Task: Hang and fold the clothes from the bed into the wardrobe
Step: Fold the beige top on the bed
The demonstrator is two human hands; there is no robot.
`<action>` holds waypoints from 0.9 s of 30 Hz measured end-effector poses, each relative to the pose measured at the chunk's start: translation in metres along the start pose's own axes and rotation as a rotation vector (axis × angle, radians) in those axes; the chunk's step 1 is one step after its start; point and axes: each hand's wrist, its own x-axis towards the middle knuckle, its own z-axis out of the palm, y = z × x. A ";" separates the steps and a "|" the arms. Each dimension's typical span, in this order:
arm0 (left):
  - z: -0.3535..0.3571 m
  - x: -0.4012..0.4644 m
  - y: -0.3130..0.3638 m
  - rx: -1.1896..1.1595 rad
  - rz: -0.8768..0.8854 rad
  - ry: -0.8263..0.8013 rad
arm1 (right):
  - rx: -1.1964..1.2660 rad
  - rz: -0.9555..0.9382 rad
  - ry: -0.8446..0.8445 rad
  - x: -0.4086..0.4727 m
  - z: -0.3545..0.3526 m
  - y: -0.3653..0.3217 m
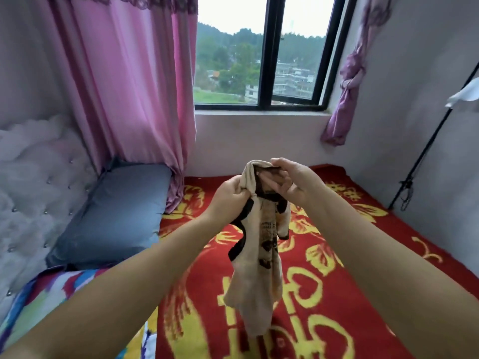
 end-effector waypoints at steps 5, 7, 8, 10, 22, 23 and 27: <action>0.046 0.027 0.029 -0.085 -0.016 0.034 | -0.353 -0.124 0.061 -0.002 -0.075 -0.046; 0.071 0.036 0.041 -0.227 -0.041 -0.033 | -0.426 -0.199 0.045 -0.001 -0.112 -0.064; 0.084 0.040 0.047 -0.300 -0.074 -0.087 | -0.462 -0.225 0.047 -0.003 -0.131 -0.071; 0.113 0.052 0.055 -0.357 -0.118 -0.188 | -0.546 -0.260 0.084 -0.004 -0.172 -0.088; 0.291 0.076 0.114 -0.622 -0.374 -0.255 | -1.422 -0.047 -0.202 -0.005 -0.349 -0.139; 0.290 0.080 0.119 -0.642 -0.397 -0.240 | -1.467 -0.032 -0.157 -0.001 -0.360 -0.135; 0.277 0.091 0.120 -0.539 -0.412 -0.161 | -1.616 -0.019 0.020 0.019 -0.395 -0.156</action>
